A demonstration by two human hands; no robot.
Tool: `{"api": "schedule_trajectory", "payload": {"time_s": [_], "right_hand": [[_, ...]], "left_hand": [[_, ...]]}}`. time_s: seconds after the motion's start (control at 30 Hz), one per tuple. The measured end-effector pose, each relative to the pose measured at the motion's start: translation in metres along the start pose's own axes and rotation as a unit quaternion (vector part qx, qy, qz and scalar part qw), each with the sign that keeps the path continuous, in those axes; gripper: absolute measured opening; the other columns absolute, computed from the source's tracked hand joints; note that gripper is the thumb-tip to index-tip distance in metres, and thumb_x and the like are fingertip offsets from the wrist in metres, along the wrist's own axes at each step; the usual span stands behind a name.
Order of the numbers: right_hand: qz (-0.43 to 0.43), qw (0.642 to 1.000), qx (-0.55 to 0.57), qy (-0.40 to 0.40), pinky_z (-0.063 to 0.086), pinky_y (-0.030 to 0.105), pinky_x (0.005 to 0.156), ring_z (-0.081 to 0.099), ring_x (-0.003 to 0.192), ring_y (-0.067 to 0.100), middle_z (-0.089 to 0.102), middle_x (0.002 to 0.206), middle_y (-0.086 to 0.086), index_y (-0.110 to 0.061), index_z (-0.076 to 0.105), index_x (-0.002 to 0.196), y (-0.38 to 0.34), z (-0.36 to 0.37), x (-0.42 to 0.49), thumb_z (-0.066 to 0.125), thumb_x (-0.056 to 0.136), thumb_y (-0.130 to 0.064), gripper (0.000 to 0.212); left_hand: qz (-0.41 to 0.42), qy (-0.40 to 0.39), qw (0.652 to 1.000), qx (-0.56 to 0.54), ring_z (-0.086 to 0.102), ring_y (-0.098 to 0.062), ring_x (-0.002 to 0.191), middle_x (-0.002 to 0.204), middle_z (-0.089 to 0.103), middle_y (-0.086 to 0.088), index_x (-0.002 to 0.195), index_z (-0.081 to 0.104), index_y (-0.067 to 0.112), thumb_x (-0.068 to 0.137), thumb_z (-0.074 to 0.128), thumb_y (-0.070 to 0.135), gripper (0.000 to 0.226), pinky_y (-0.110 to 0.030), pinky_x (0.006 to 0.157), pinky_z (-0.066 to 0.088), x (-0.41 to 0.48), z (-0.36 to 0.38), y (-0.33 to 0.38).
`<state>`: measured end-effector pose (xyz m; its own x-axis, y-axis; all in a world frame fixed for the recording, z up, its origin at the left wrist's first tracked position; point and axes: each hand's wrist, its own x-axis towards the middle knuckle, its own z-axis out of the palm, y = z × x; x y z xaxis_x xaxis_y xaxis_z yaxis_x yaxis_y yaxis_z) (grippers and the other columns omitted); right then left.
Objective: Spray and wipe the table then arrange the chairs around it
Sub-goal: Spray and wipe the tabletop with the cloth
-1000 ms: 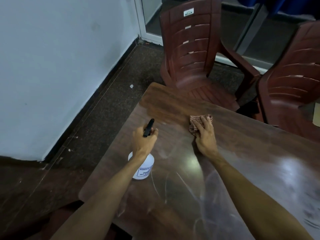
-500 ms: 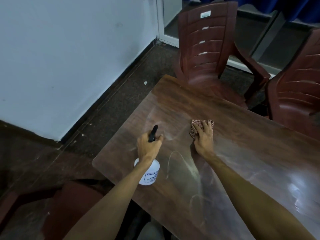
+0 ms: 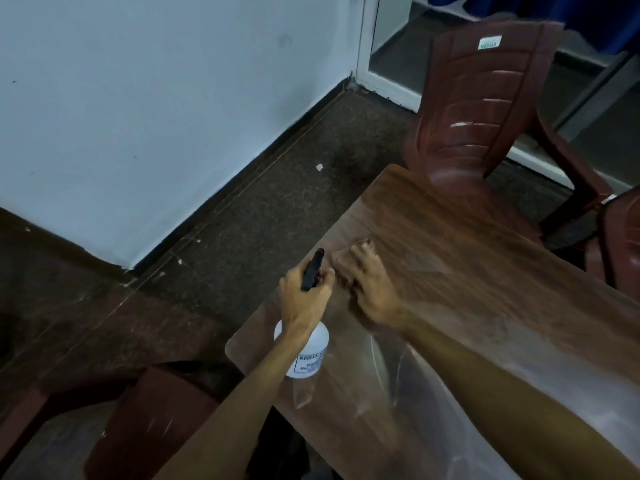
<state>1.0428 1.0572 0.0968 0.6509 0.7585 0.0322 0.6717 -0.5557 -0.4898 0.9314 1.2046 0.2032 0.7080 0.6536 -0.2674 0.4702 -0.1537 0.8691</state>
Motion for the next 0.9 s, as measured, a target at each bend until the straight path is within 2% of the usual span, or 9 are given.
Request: {"api": "schedule_trajectory", "payload": {"time_s": [0.1,0.17,0.23,0.33,0.43,0.57,0.73,0.8,0.9], "right_hand": [[-0.023,1.000,-0.008,0.010,0.014,0.054,0.123,0.020,0.150,0.035,0.029,0.159,0.015,-0.022,0.044,0.150,0.025,-0.011,0.031,0.054,0.079,-0.009,0.073],[0.119,0.990,0.012,0.069,0.021,0.058,0.118,0.029,0.142,0.043,0.038,0.152,0.022,-0.016,0.054,0.142,0.048,-0.026,0.078,0.050,0.078,-0.013,0.064],[0.209,0.975,0.018,0.072,0.012,0.056,0.122,0.020,0.146,0.047,0.033,0.155,0.024,-0.017,0.052,0.144,0.045,-0.027,0.104,0.051,0.081,-0.012,0.063],[0.095,0.995,0.007,0.014,0.007,0.055,0.122,0.011,0.152,0.041,0.028,0.160,0.018,-0.021,0.046,0.149,0.006,0.004,0.084,0.052,0.086,-0.001,0.066],[0.014,1.000,0.005,-0.013,0.012,0.054,0.123,0.014,0.152,0.037,0.030,0.160,0.015,-0.022,0.047,0.148,0.004,0.004,0.069,0.054,0.085,-0.002,0.066],[0.134,0.991,0.021,0.015,0.009,0.053,0.124,0.016,0.150,0.039,0.030,0.159,0.018,-0.021,0.048,0.147,0.013,-0.011,0.092,0.044,0.081,-0.011,0.067],[-0.087,0.994,0.041,-0.061,0.005,0.041,0.124,0.015,0.151,0.026,0.032,0.160,0.012,-0.019,0.052,0.144,-0.050,0.022,0.011,0.055,0.082,0.001,0.065],[-0.035,0.997,0.046,-0.041,0.007,0.044,0.124,0.012,0.152,0.028,0.028,0.162,0.010,-0.022,0.052,0.145,-0.040,0.010,-0.005,0.052,0.079,0.002,0.070],[0.156,0.983,0.089,0.034,0.010,0.048,0.124,0.023,0.148,0.041,0.035,0.156,0.021,-0.015,0.058,0.139,-0.005,-0.013,-0.028,0.047,0.071,-0.004,0.070]], "left_hand": [[-0.002,-0.007,1.000,-0.006,0.057,-0.021,0.049,0.052,0.058,0.002,0.065,0.060,0.017,0.092,0.074,0.024,0.030,-0.055,0.057,0.059,0.013,0.000,0.000],[-0.006,-0.013,1.000,-0.015,0.052,-0.015,0.047,0.047,0.051,0.006,0.064,0.058,0.014,0.091,0.073,0.022,0.032,-0.055,0.056,0.059,0.018,0.002,-0.002],[0.002,-0.015,1.000,-0.020,0.050,-0.013,0.047,0.047,0.050,0.007,0.064,0.058,0.012,0.091,0.073,0.021,0.032,-0.055,0.054,0.058,0.019,0.002,-0.003],[0.006,-0.015,0.999,-0.036,0.053,-0.014,0.049,0.052,0.056,-0.002,0.066,0.060,0.013,0.090,0.074,0.020,0.029,-0.056,0.054,0.058,0.018,-0.002,-0.002],[0.005,-0.015,0.999,-0.037,0.055,-0.012,0.049,0.052,0.057,0.005,0.068,0.063,0.019,0.091,0.074,0.022,0.026,-0.056,0.055,0.059,0.015,-0.007,-0.001],[0.003,-0.004,0.999,-0.039,0.057,-0.012,0.051,0.052,0.058,0.010,0.072,0.063,0.014,0.092,0.074,0.022,0.024,-0.053,0.058,0.061,0.010,-0.017,-0.015],[0.000,0.019,0.999,-0.028,0.056,-0.013,0.052,0.055,0.059,0.000,0.075,0.066,0.014,0.092,0.074,0.022,0.020,-0.048,0.054,0.058,-0.022,-0.034,-0.021],[-0.004,0.027,1.000,-0.015,0.053,-0.012,0.049,0.053,0.055,0.006,0.073,0.064,0.015,0.092,0.073,0.020,0.022,-0.043,0.053,0.054,-0.039,-0.035,-0.024],[-0.027,0.038,0.999,-0.009,0.052,-0.013,0.047,0.049,0.053,0.007,0.068,0.061,0.015,0.092,0.073,0.020,0.027,-0.041,0.053,0.051,-0.070,-0.029,-0.031]]}}
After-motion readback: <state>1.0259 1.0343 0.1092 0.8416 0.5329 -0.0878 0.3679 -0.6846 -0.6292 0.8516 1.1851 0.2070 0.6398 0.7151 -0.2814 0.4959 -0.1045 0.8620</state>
